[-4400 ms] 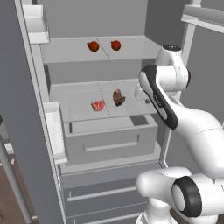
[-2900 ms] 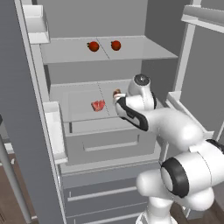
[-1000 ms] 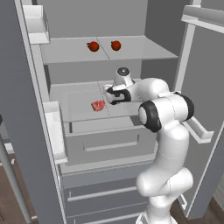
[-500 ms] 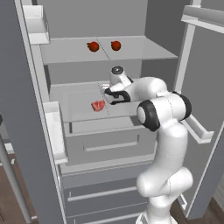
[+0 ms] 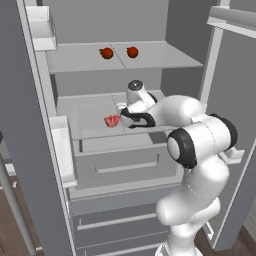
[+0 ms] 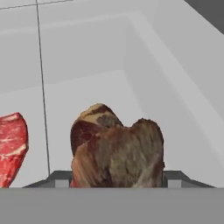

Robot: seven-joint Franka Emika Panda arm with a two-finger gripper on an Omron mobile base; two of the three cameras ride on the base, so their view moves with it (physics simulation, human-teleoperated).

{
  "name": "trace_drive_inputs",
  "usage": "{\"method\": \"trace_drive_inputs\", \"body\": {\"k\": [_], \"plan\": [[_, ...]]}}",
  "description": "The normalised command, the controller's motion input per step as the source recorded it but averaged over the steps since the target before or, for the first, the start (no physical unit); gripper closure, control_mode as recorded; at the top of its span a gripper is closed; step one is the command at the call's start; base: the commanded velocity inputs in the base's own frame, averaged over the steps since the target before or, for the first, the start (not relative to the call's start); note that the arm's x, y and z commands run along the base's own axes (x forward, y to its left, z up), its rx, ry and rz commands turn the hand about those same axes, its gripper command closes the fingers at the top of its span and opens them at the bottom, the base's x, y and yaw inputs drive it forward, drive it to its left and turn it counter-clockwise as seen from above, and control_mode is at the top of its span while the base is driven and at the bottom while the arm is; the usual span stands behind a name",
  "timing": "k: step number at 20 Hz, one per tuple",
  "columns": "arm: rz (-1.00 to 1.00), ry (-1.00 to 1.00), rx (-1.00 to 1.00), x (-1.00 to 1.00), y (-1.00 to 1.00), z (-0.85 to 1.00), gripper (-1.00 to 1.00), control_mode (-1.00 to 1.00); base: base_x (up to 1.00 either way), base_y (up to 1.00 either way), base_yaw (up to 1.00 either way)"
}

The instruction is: Place one tomato and one steak in each tupperware on the nearby counter, to pack two identical lunches.

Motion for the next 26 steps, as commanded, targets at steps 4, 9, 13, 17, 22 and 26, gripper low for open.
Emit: {"method": "trace_drive_inputs", "body": {"k": [4, 9, 13, 17, 22, 26], "plan": [[0.01, -0.12, 0.04, -1.0, 0.0, 0.14, 1.0, -1.0, 0.0, 0.0, 0.0], [0.05, 0.0, 0.1, -1.0, 0.0, 0.38, 1.0, -1.0, 0.0, 0.0, 0.0], [0.11, 0.0, 0.07, -1.0, 0.0, 0.57, 1.0, -1.0, 0.0, 0.0, 0.0], [0.07, -0.08, 0.0, -1.0, 0.0, 0.78, 1.0, -1.0, 0.0, 0.0, 0.0], [0.04, -0.09, 0.0, -1.0, 0.0, 0.94, 1.0, -1.0, 0.0, 0.0, 0.0], [0.08, -0.1, 0.03, -1.0, -0.03, 0.92, 1.0, -1.0, 0.0, 0.0, 0.0]]}}
